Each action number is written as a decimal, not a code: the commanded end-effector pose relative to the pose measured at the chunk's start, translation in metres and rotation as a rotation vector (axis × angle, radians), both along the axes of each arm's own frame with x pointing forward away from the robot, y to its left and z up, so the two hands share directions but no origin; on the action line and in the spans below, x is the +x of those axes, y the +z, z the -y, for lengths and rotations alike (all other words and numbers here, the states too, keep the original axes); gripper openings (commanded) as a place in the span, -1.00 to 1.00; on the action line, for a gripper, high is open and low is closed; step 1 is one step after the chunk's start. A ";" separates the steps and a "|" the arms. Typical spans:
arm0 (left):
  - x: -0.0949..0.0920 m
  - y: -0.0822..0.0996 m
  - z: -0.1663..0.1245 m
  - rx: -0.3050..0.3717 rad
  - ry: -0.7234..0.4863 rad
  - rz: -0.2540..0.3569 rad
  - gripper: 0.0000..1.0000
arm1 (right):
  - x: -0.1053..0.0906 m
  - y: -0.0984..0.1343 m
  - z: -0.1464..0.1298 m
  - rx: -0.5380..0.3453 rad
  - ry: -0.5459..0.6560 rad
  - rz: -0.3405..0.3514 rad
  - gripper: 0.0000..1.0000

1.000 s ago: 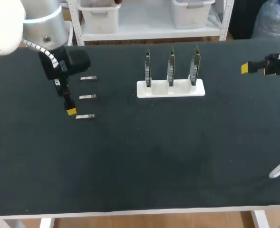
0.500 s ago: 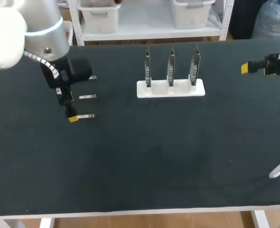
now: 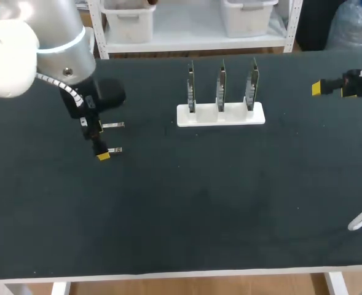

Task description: Pick up the optical module with the left hand, and insert it into the network port with the right hand.

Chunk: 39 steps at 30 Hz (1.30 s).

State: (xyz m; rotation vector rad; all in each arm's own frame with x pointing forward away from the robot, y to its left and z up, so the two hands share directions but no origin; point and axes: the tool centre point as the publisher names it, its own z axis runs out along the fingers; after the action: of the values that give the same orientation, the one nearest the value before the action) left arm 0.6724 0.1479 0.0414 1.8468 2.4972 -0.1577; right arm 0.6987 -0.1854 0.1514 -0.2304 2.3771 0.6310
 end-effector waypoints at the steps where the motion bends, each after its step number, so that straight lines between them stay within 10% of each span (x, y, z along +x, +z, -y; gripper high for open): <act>1: 0.008 -0.002 0.006 0.011 -0.004 -0.032 1.00 | 0.000 0.000 0.000 0.000 -0.001 0.000 1.00; 39: 0.011 -0.030 -0.006 0.045 -0.014 -0.095 1.00 | 0.000 0.000 0.000 0.000 -0.001 0.000 1.00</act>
State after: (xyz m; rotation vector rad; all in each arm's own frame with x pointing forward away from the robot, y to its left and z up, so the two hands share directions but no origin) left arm 0.6820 0.1527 0.0120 1.9165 2.5692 -0.1949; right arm 0.6987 -0.1854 0.1514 -0.2305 2.3772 0.6310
